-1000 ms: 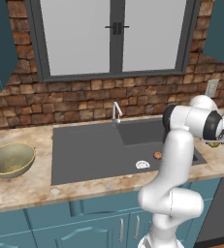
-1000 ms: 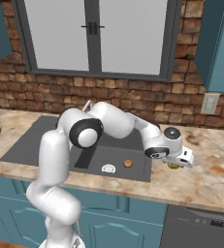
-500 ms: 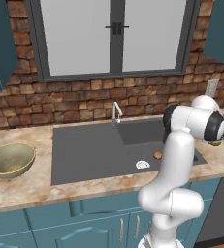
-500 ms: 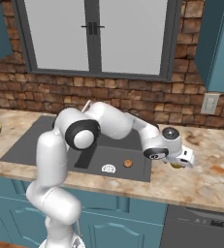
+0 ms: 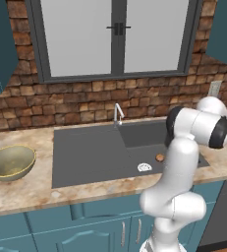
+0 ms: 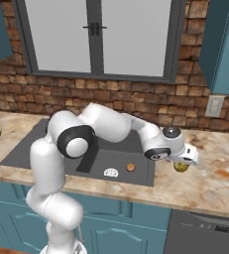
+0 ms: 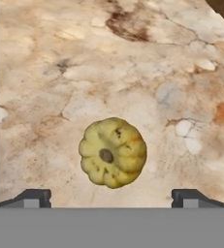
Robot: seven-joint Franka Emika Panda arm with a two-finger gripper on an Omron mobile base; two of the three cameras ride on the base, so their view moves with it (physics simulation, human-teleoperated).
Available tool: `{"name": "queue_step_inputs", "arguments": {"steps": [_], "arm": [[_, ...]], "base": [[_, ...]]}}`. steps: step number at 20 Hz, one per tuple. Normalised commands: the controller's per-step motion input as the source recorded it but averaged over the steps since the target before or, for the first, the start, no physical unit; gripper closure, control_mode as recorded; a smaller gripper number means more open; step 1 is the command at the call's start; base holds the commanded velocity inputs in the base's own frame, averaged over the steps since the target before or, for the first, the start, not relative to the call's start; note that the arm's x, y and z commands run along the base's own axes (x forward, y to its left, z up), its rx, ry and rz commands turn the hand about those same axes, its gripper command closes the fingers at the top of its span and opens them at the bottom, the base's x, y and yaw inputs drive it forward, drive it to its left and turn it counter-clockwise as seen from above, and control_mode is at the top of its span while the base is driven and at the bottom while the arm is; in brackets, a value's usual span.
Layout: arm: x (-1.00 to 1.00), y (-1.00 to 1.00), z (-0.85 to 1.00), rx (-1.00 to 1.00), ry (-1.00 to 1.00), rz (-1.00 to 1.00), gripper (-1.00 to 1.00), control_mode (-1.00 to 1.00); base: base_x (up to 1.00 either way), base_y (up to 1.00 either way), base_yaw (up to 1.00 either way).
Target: Remove the tangerine and squash from the sink. Then move the bowl and cup from the counter to the sink for washing.
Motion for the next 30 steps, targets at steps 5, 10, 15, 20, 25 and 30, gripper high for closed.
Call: {"name": "queue_step_inputs", "arguments": {"steps": [5, 10, 15, 20, 25, 30], "arm": [[-0.02, 0.28, 0.37, -0.06, -0.02, 0.0, -1.0, -1.0], [0.0, 0.37, 0.27, -0.01, 0.0, 0.0, -1.0, -1.0], [-0.03, 0.35, 0.22, 0.0, 0.0, 0.0, -1.0, -1.0], [-0.06, 0.27, 0.23, 0.0, 0.0, 0.0, -1.0, -1.0], [-0.07, 0.35, 0.1, 0.0, 0.01, 0.0, -1.0, -1.0], [0.0, 0.41, 0.0, 0.0, 0.0, 0.0, -1.0, -1.0]], "base": [[0.0, 0.0, 0.0], [0.0, 0.0, 0.0], [0.0, 0.0, 0.0], [0.0, 0.0, 0.0], [0.0, 0.0, 0.0], [0.0, 0.0, 0.0]]}}
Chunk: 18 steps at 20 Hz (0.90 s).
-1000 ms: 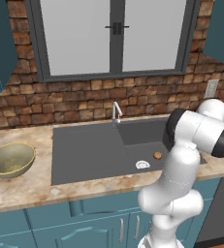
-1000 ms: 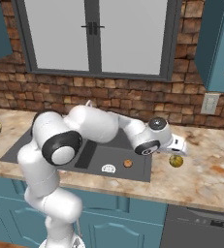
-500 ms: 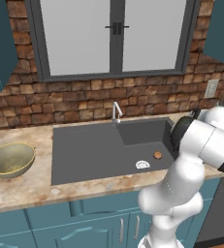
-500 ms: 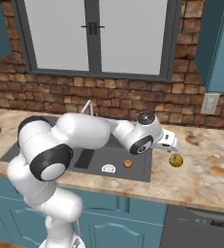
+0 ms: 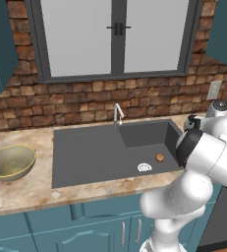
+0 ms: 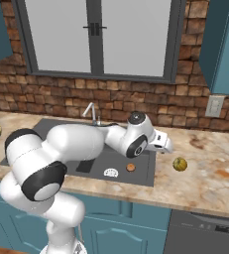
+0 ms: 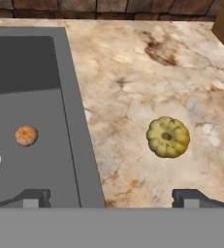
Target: Remove the tangerine and squash from the sink. Then move the bowl and cup from the counter to the sink for washing.
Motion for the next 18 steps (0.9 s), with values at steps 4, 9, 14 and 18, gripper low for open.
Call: {"name": "queue_step_inputs", "arguments": {"steps": [4, 9, 14, 18], "arm": [[0.0, 0.42, 0.0, 0.0, 0.0, 0.0, -1.0, -1.0], [0.0, 0.39, 0.0, 0.0, 0.0, 0.0, -1.0, -1.0], [-0.03, 0.32, -0.01, 0.0, 0.0, 0.01, -1.0, -1.0], [-0.08, 0.25, -0.03, 0.01, 0.0, 0.04, -1.0, -1.0]], "base": [[0.0, 0.0, 0.0], [0.0, 0.0, 0.0], [0.0, 0.0, 0.0], [0.0, 0.0, 0.0]]}}
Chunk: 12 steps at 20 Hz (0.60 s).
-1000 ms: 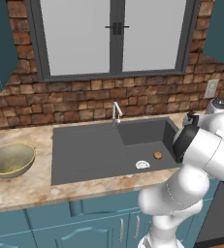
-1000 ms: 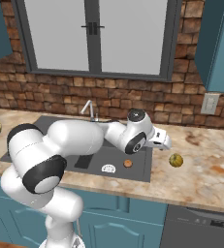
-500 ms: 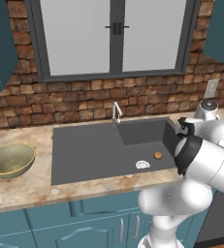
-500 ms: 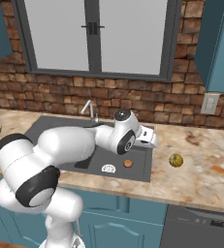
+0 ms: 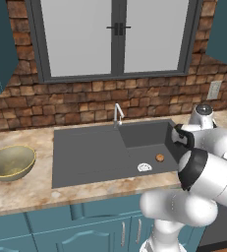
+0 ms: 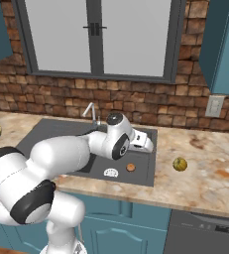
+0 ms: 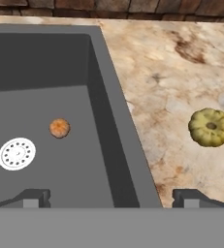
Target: Remove the tangerine and squash from the sink. Then move the bowl and cup from the counter to the sink for washing.
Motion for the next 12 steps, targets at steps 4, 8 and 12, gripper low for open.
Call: {"name": "queue_step_inputs", "arguments": {"steps": [4, 8, 12], "arm": [[-0.01, 0.29, -0.05, 0.05, 0.0, 0.05, -1.0, -1.0], [0.0, 0.31, -0.06, 0.09, 0.0, 0.04, -1.0, -1.0], [0.05, 0.33, -0.08, 0.07, 0.0, 0.0, -1.0, -1.0]], "base": [[0.0, 0.0, 0.0], [0.0, 0.0, 0.0], [0.0, 0.0, 0.0]]}}
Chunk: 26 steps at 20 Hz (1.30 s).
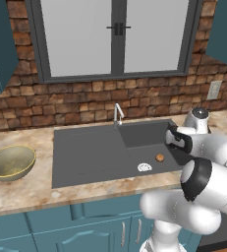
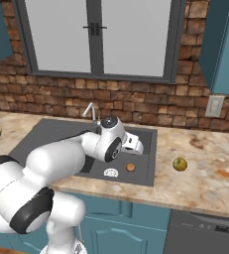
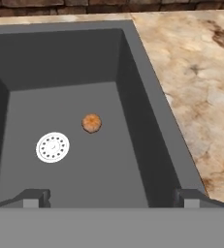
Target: Remove the tangerine and squash from the sink. Then move the bowl and cup from the counter to the sink for washing.
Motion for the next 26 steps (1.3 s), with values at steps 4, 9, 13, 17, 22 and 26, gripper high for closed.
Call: {"name": "queue_step_inputs", "arguments": {"steps": [4, 9, 13, 17, 22, 26], "arm": [[0.11, 0.36, -0.1, 0.04, 0.0, 0.0, -1.0, -1.0], [0.15, 0.33, -0.14, 0.01, 0.01, 0.0, -1.0, -1.0], [0.13, 0.22, -0.15, 0.0, 0.01, 0.0, -1.0, -1.0], [0.15, 0.13, -0.18, 0.0, 0.0, 0.0, -1.0, -1.0], [0.2, 0.02, -0.16, 0.0, 0.0, 0.0, -1.0, -1.0], [0.22, 0.0, -0.14, 0.0, 0.0, 0.0, -1.0, -1.0]], "base": [[0.0, 0.0, 0.0], [0.0, 0.0, 0.0], [0.0, 0.0, 0.0], [0.0, 0.0, 0.0], [0.0, 0.0, 0.0], [0.0, 0.0, 0.0]]}}
